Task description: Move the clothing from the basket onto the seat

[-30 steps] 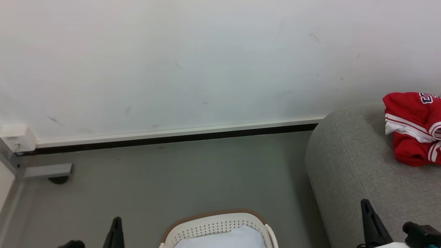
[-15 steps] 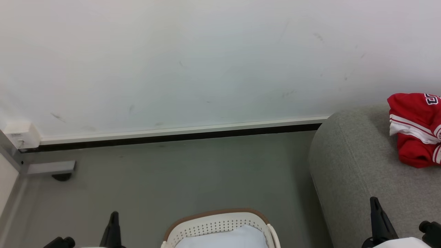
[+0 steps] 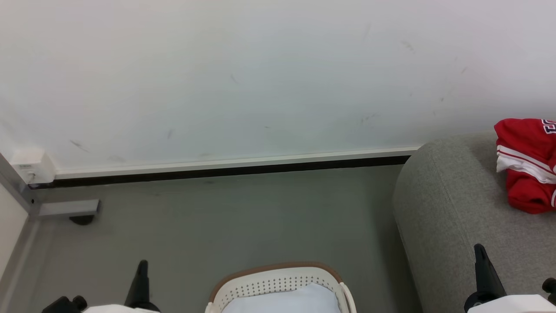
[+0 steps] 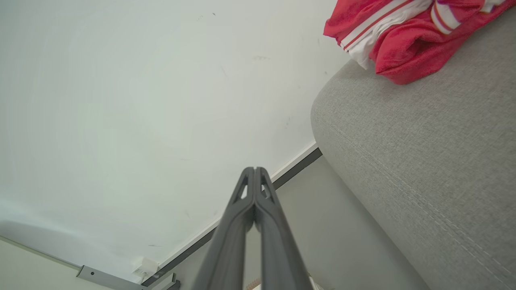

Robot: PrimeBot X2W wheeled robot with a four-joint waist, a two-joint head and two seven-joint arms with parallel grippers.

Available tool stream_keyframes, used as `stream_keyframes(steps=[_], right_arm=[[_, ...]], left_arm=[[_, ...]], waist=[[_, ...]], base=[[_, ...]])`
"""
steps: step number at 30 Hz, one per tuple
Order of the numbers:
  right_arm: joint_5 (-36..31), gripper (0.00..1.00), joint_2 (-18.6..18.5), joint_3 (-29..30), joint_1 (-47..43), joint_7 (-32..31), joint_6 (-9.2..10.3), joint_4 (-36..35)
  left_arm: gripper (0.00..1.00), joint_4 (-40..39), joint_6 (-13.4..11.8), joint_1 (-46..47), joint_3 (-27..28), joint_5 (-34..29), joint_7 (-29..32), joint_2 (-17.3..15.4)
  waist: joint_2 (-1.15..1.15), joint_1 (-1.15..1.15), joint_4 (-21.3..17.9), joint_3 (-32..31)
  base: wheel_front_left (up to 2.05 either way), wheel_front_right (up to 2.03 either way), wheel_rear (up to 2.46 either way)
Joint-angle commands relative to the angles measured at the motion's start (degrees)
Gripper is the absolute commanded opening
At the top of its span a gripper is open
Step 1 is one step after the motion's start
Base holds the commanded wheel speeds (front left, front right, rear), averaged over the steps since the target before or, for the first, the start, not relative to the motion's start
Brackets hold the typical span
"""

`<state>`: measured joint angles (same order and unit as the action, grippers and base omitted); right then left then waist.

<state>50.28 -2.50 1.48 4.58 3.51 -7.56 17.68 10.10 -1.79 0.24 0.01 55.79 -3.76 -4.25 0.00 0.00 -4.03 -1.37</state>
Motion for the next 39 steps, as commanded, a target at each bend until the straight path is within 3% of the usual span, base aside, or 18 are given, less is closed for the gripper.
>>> stream_keyframes(steps=[1,39], right_arm=[[1.7,0.0,-0.5,0.3,1.6,-0.4,0.05,-0.9],[25.9,0.0,-1.1,2.5,2.7,-5.6,0.09,-2.1]], left_arm=[[0.0,-0.8,0.3,1.4,0.6,1.8,0.4,-0.1],[0.0,-1.2,2.8,4.1,4.3,22.1,6.2,0.7]], waist=[[0.0,0.0,0.1,0.0],[0.0,0.0,2.0,0.6]], base=[[0.0,0.0,0.0],[0.0,0.0,0.0]])
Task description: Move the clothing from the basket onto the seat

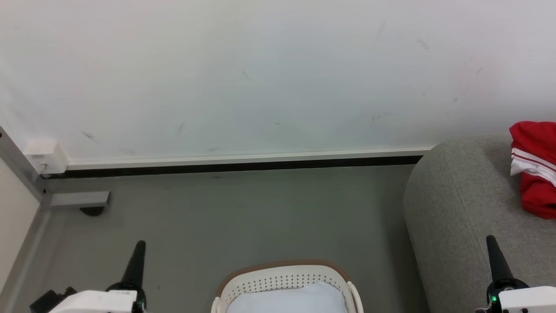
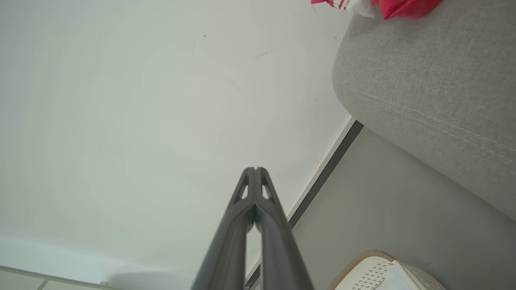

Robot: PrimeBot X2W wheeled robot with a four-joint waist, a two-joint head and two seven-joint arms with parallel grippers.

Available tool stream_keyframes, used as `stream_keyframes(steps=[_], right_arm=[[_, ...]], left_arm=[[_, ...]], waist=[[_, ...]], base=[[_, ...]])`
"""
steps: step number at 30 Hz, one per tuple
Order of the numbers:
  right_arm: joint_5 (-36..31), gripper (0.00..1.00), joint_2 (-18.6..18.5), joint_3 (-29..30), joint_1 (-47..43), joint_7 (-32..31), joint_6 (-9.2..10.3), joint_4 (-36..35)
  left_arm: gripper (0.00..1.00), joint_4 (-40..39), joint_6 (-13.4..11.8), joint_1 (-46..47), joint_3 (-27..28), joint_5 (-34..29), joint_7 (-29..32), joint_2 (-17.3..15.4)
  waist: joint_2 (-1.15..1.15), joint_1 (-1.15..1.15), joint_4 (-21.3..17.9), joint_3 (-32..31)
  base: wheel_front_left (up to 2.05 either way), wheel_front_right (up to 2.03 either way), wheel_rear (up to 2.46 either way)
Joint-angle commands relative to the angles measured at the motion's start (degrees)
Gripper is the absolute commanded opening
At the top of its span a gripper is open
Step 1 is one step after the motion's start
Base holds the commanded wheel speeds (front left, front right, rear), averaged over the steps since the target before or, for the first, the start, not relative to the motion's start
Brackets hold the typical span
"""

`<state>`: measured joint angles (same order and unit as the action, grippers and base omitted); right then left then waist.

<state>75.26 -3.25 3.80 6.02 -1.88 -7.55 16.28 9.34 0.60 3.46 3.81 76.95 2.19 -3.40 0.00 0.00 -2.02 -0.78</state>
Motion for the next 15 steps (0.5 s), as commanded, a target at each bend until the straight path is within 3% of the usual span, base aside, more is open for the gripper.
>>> stream_keyframes(steps=[1,15], right_arm=[[1.5,0.0,-0.4,0.3,1.3,-0.3,0.08,-0.7],[8.2,0.0,-0.7,0.7,1.4,-1.6,0.09,-1.0]], left_arm=[[0.0,-0.4,0.4,0.9,0.5,1.5,0.4,-0.1],[0.0,-0.5,1.1,1.7,1.5,6.9,2.0,0.1]], waist=[[0.0,0.0,0.1,0.0],[0.0,0.0,0.8,0.2]], base=[[0.0,0.0,0.0],[0.0,0.0,0.0]])
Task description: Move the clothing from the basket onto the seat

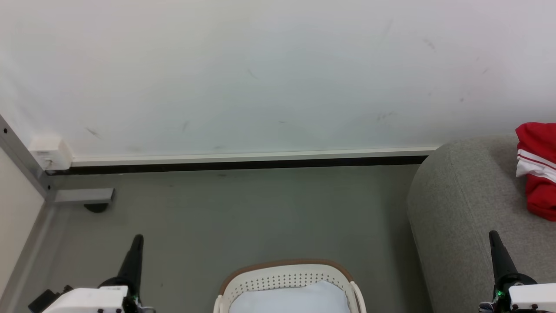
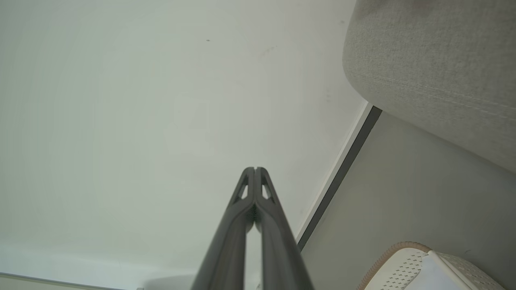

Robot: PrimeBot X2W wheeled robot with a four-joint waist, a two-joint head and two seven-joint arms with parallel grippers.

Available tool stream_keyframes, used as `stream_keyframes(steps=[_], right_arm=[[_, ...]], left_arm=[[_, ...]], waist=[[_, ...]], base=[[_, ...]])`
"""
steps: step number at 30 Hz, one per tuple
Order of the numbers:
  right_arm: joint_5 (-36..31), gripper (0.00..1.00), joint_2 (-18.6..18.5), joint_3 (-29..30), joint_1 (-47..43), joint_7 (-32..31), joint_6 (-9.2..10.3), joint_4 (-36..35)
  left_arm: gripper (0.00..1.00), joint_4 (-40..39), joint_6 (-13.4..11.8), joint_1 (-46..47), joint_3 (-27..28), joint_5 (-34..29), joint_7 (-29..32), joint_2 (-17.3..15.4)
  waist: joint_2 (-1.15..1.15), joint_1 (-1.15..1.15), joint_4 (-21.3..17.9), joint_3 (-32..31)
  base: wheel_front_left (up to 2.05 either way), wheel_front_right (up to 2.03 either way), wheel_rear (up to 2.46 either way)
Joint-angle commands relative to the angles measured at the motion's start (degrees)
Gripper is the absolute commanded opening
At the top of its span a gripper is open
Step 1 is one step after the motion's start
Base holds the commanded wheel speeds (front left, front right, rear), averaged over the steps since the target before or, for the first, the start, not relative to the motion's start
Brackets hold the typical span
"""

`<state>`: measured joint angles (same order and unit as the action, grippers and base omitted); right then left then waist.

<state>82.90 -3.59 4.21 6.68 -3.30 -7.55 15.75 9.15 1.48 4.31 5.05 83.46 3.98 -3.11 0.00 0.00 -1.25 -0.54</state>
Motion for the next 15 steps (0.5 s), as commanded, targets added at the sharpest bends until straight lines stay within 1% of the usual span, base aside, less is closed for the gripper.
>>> stream_keyframes(steps=[1,15], right_arm=[[1.7,0.0,-0.4,0.3,0.8,-0.3,0.1,-0.5],[7.7,0.0,-0.9,0.6,1.0,-1.3,0.11,-0.7]], left_arm=[[0.0,-0.3,0.3,0.9,0.4,1.2,0.5,-0.1],[0.0,-0.4,0.9,1.5,1.3,6.4,1.9,0.1]], waist=[[0.0,0.0,0.1,0.0],[0.0,0.0,0.8,0.2]], base=[[0.0,0.0,0.0],[0.0,0.0,0.0]])
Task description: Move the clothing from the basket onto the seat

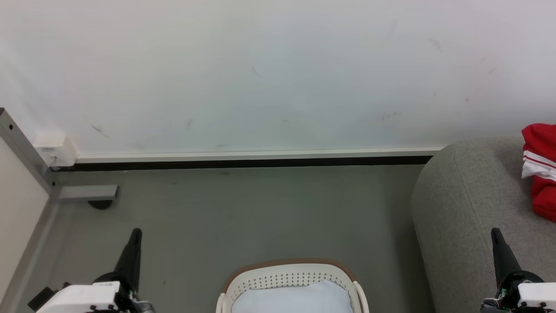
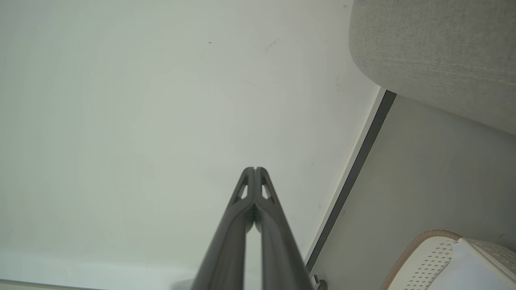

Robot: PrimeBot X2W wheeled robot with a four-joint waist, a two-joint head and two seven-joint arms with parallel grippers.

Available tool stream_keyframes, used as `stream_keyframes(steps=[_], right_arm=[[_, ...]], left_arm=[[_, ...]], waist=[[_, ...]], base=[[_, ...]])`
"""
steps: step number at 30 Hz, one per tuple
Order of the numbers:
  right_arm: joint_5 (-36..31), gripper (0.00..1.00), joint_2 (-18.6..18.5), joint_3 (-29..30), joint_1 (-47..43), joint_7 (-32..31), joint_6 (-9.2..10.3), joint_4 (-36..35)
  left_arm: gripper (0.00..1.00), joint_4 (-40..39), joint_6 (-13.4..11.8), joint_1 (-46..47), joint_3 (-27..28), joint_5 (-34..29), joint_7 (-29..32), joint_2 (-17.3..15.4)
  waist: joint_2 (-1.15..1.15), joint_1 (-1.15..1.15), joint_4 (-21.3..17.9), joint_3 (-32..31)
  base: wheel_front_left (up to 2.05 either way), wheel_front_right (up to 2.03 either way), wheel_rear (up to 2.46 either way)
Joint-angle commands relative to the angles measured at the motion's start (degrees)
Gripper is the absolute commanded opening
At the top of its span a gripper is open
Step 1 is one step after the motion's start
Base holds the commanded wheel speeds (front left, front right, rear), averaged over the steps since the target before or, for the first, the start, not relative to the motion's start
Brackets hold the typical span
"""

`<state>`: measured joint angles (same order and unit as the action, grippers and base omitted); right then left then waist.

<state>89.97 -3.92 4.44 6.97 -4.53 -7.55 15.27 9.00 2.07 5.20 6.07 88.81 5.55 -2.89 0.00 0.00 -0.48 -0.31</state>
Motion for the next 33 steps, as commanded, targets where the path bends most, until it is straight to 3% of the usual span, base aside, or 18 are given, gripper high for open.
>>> stream_keyframes(steps=[1,9,33], right_arm=[[1.2,0.0,-0.6,0.3,0.7,-0.2,0.11,-0.3],[4.6,0.0,-0.9,0.4,0.9,-0.7,0.12,-0.4],[5.1,0.0,-1.5,-0.8,0.6,0.3,0.12,-0.5]], left_arm=[[0.0,-0.2,0.4,0.7,0.3,1.4,0.4,-0.1],[0.0,-0.2,0.6,1.0,0.8,4.0,1.1,0.0],[0.0,-0.2,0.6,1.0,0.7,3.9,1.1,0.0]], waist=[[0.0,0.0,0.0,0.0],[0.0,0.0,0.4,0.1],[0.0,0.0,0.4,0.1]], base=[[0.0,0.0,0.0],[0.0,0.0,0.0],[0.0,0.0,0.0]])
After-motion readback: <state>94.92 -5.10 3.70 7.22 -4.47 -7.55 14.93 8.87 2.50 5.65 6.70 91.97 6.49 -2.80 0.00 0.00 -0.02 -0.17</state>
